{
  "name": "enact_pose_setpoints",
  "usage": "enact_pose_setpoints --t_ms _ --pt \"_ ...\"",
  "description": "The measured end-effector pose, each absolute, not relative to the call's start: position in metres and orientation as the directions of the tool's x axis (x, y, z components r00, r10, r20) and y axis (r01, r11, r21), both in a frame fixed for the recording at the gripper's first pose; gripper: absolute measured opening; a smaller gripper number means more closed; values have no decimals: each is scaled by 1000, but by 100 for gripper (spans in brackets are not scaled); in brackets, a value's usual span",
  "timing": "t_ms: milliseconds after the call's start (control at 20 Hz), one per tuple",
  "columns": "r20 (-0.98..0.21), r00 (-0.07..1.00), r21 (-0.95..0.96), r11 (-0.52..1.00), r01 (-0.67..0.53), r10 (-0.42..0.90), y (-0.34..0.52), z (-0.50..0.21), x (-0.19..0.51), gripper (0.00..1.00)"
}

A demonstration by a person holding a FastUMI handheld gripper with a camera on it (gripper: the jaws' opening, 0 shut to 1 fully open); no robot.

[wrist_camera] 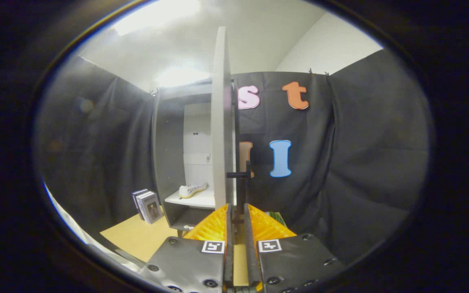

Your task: Open the shoe cabinet door, grab the shoes and put them into the shoe cabinet, then close the shoe cabinet door.

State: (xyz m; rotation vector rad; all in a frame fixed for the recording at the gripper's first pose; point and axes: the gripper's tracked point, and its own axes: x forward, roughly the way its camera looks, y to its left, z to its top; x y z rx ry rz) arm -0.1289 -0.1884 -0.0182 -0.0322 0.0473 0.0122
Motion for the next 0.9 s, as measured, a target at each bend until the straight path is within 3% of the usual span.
enact_pose_setpoints --t_ms 350,900 --pt "-161 985 35 997 -64 68 -81 -87 -109 22" --pt "-482 876 181 981 63 32 7 -295 -69 30"
